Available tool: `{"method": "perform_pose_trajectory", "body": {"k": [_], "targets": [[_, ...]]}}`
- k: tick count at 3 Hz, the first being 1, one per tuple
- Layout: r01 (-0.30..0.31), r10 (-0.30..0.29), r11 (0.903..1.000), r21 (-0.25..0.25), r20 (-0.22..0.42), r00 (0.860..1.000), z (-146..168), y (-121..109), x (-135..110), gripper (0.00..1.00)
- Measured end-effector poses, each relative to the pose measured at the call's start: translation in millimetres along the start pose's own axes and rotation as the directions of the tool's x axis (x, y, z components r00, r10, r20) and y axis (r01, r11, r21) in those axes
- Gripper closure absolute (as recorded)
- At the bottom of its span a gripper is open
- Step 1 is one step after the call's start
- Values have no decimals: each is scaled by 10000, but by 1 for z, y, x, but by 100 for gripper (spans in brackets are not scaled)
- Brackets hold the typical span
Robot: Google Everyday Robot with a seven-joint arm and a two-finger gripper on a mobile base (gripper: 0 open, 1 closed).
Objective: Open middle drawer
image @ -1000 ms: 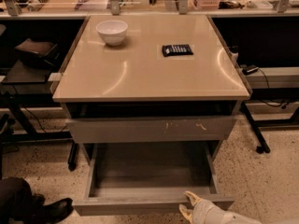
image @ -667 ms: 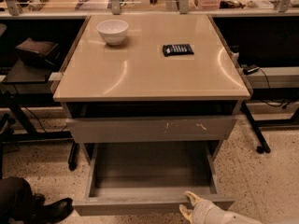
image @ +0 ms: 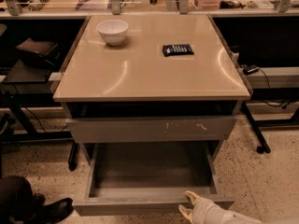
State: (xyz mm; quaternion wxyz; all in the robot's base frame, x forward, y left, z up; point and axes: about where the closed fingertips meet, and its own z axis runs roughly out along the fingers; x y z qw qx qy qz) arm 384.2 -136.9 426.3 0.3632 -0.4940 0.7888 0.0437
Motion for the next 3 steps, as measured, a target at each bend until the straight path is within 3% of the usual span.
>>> {"method": "perform_pose_trajectory", "body": {"k": [1,2,3], "targets": [[0,0,10000,0,0,10000,0,0,0,11],[0,0,10000,-1,1,10000,0,0,0,0],[0,0,10000,-1,1,10000,0,0,0,0]]}}
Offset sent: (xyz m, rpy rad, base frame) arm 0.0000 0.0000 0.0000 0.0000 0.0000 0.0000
